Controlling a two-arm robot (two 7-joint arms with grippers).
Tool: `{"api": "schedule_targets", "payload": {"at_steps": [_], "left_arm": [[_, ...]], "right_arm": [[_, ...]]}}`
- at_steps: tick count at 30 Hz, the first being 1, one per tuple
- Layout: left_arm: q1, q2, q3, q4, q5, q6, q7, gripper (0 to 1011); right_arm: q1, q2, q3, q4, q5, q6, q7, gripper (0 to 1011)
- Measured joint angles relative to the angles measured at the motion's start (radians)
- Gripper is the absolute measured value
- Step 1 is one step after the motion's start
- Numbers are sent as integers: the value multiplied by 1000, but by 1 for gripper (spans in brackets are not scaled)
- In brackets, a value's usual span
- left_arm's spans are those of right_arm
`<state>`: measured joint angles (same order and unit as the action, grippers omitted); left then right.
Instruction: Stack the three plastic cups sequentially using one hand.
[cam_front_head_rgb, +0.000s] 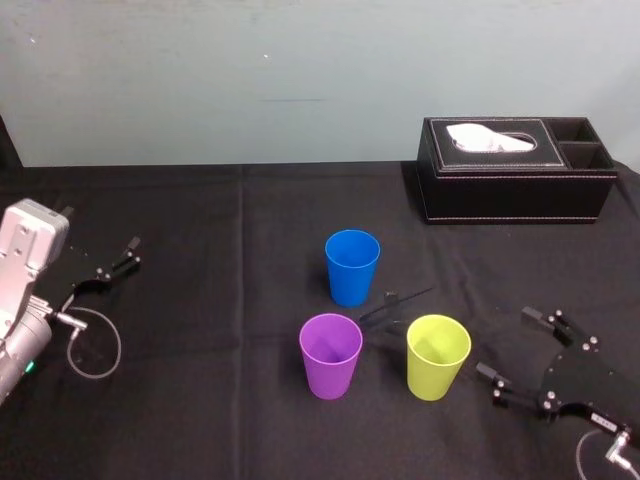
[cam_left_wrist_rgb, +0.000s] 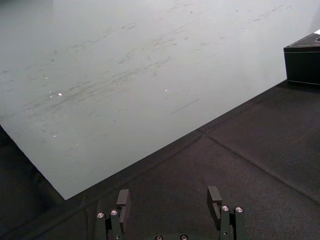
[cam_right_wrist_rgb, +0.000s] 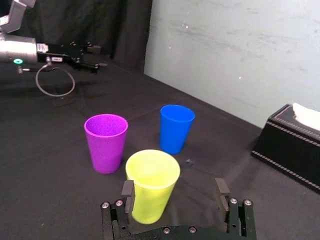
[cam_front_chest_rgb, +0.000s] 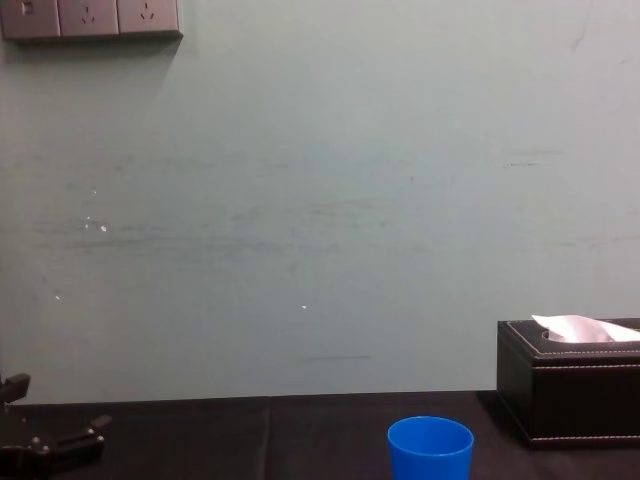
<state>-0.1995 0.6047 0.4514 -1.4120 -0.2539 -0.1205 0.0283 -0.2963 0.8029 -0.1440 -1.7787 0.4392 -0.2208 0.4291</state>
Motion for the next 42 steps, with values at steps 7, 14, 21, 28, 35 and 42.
{"api": "schedule_targets", "payload": {"at_steps": [7, 14, 21, 28, 35, 42], "left_arm": [[0, 0, 0, 0, 0, 0, 0, 1010], [0, 0, 0, 0, 0, 0, 0, 1010], [0, 0, 0, 0, 0, 0, 0, 1010], [0, 0, 0, 0, 0, 0, 0, 1010], [0, 0, 0, 0, 0, 0, 0, 1010], [0, 0, 0, 0, 0, 0, 0, 1010]], "right_arm": [[-9, -18, -13, 9, -11, 12, 24, 1003], [-5, -44, -24, 27, -27, 28, 44, 1003], [5, -63, -25, 35, -32, 41, 58, 1003], [30, -91, -24, 52, -35, 67, 78, 1003], [50, -115, -29, 72, -41, 84, 88, 1003], [70, -137, -40, 96, -45, 103, 88, 1003]]}}
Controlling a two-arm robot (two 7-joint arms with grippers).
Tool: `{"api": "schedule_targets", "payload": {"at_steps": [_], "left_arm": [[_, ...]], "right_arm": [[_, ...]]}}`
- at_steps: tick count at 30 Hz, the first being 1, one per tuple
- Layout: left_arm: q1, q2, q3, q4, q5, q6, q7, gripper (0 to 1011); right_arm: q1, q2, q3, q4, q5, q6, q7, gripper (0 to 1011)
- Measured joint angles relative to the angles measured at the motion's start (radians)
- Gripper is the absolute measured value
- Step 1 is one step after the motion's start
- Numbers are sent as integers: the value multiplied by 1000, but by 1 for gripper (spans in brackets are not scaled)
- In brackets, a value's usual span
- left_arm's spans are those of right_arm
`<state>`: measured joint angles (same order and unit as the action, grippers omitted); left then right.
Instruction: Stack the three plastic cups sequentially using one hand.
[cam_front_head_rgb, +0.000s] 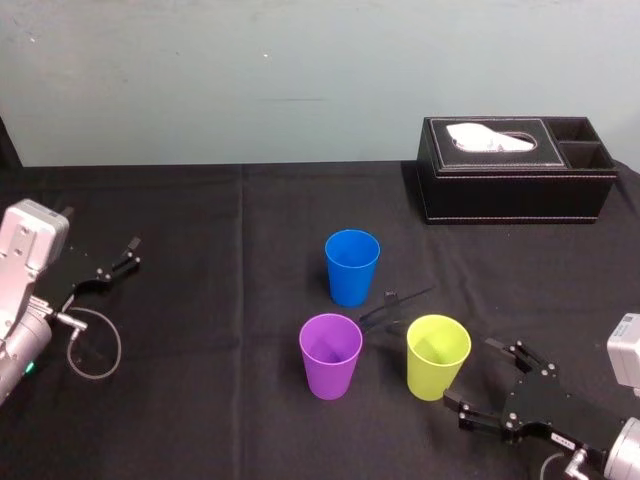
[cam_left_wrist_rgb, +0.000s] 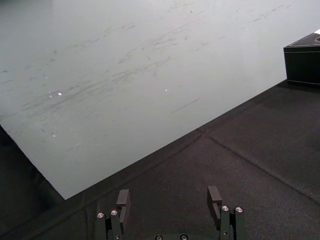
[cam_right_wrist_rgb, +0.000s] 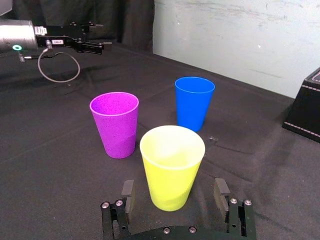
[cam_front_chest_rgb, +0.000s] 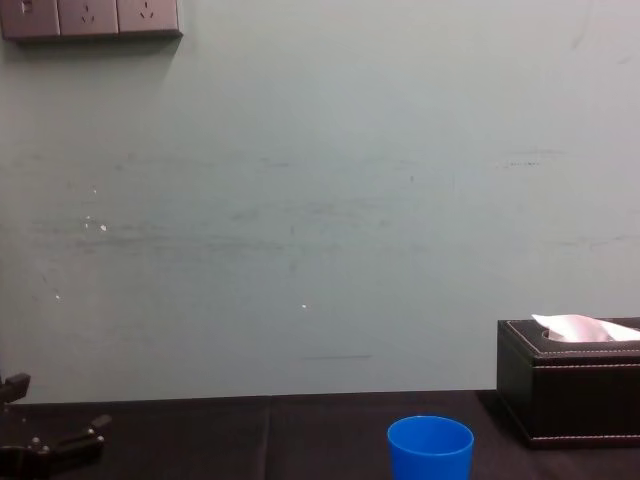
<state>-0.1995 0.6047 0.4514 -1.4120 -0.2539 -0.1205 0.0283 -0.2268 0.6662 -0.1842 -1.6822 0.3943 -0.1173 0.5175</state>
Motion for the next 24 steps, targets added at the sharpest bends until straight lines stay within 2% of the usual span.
{"api": "schedule_targets", "payload": {"at_steps": [10, 24], "left_arm": [[0, 0, 0, 0, 0, 0, 0, 1010], [0, 0, 0, 0, 0, 0, 0, 1010]], "right_arm": [[19, -14, -10, 15, 12, 15, 7, 1003], [70, -38, -47, 43, 11, 35, 9, 1003]]}}
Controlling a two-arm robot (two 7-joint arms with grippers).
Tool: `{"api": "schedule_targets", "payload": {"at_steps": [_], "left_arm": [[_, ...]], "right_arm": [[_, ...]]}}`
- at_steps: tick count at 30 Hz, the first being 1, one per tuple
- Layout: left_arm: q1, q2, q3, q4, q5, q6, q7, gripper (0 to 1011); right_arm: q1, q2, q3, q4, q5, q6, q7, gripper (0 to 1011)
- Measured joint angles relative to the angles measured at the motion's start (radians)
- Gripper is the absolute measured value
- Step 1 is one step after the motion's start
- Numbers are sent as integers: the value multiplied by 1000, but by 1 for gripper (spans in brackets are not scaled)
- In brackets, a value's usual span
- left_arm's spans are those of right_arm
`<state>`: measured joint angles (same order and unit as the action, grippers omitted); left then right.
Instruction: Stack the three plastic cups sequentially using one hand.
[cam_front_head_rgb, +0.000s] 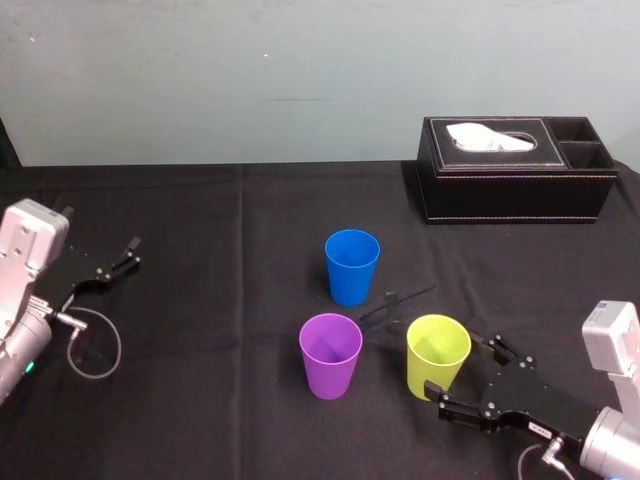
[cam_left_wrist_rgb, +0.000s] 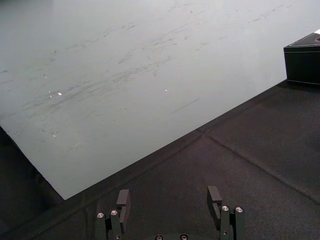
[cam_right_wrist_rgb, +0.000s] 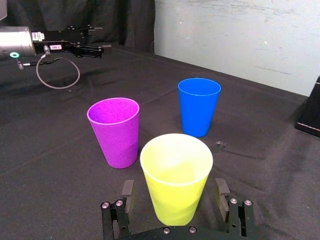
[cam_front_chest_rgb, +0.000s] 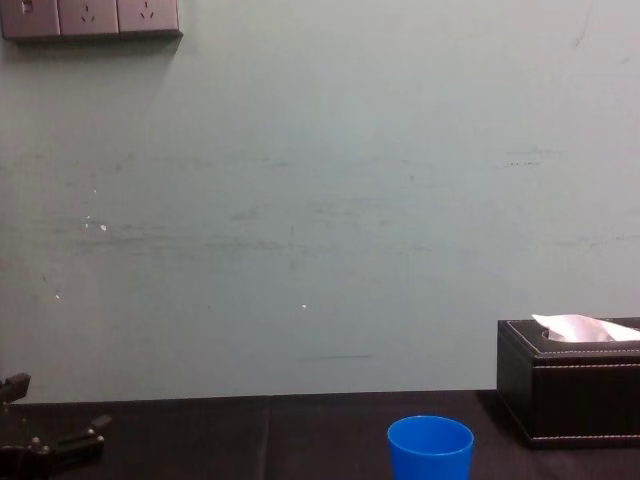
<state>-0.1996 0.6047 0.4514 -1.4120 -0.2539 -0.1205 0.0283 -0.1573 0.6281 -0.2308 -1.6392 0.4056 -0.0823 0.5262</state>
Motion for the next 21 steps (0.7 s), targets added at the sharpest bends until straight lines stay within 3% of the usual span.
{"api": "schedule_targets", "payload": {"at_steps": [21], "left_arm": [[0, 0, 0, 0, 0, 0, 0, 1010]], "right_arm": [[84, -41, -45, 55, -29, 12, -16, 1003]]}}
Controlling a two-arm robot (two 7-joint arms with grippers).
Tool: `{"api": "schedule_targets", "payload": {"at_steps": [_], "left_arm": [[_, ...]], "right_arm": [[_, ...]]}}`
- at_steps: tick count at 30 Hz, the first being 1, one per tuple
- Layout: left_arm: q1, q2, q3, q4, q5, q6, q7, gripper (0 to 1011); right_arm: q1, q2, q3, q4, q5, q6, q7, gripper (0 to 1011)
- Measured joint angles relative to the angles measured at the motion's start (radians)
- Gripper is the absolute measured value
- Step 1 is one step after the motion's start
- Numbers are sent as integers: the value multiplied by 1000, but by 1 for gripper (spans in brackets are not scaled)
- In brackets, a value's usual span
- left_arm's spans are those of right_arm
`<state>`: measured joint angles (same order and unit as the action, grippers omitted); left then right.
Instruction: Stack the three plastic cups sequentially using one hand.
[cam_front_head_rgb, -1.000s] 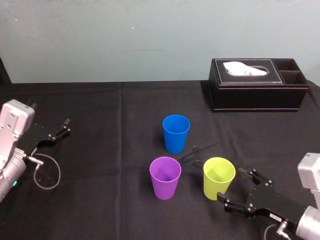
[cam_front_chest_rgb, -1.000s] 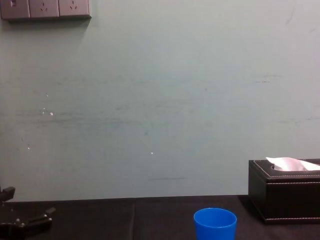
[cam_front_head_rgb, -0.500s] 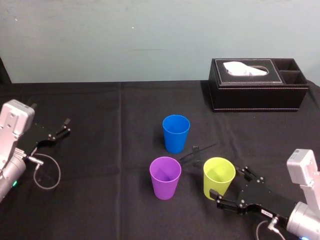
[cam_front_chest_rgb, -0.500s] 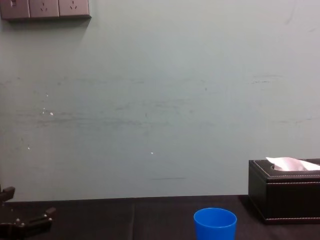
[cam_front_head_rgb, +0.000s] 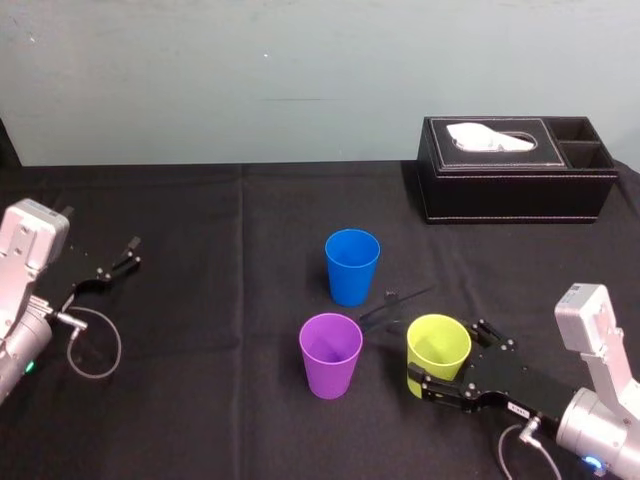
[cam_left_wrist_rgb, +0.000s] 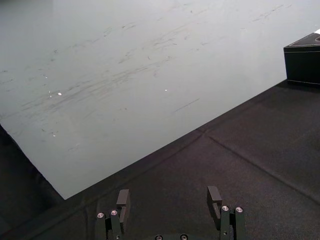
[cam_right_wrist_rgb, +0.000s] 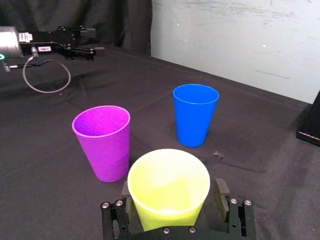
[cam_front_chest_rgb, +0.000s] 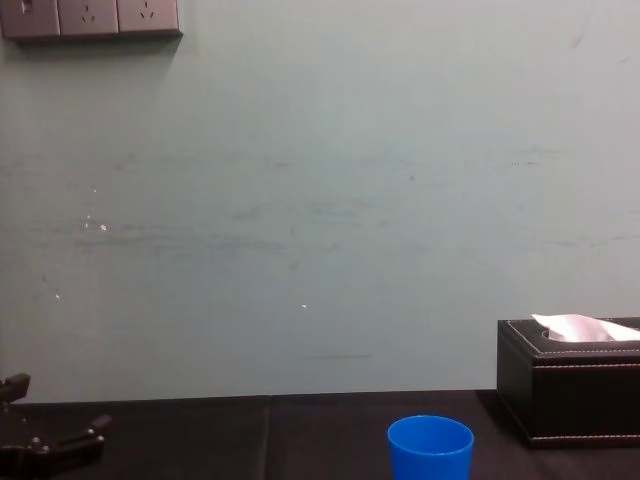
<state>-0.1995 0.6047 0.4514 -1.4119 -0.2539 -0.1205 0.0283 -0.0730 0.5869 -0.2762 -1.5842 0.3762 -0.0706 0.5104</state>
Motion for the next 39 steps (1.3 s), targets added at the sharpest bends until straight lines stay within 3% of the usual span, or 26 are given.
{"api": "schedule_targets", "payload": {"at_steps": [11, 23, 39], "left_arm": [[0, 0, 0, 0, 0, 0, 0, 1010], [0, 0, 0, 0, 0, 0, 0, 1010], [0, 0, 0, 0, 0, 0, 0, 1010]], "right_arm": [[2, -1, 0, 1, -1, 2, -3, 998], [0, 0, 1, 0, -1, 0, -3, 765], [-1, 1, 1, -1, 0, -1, -1, 738]]}}
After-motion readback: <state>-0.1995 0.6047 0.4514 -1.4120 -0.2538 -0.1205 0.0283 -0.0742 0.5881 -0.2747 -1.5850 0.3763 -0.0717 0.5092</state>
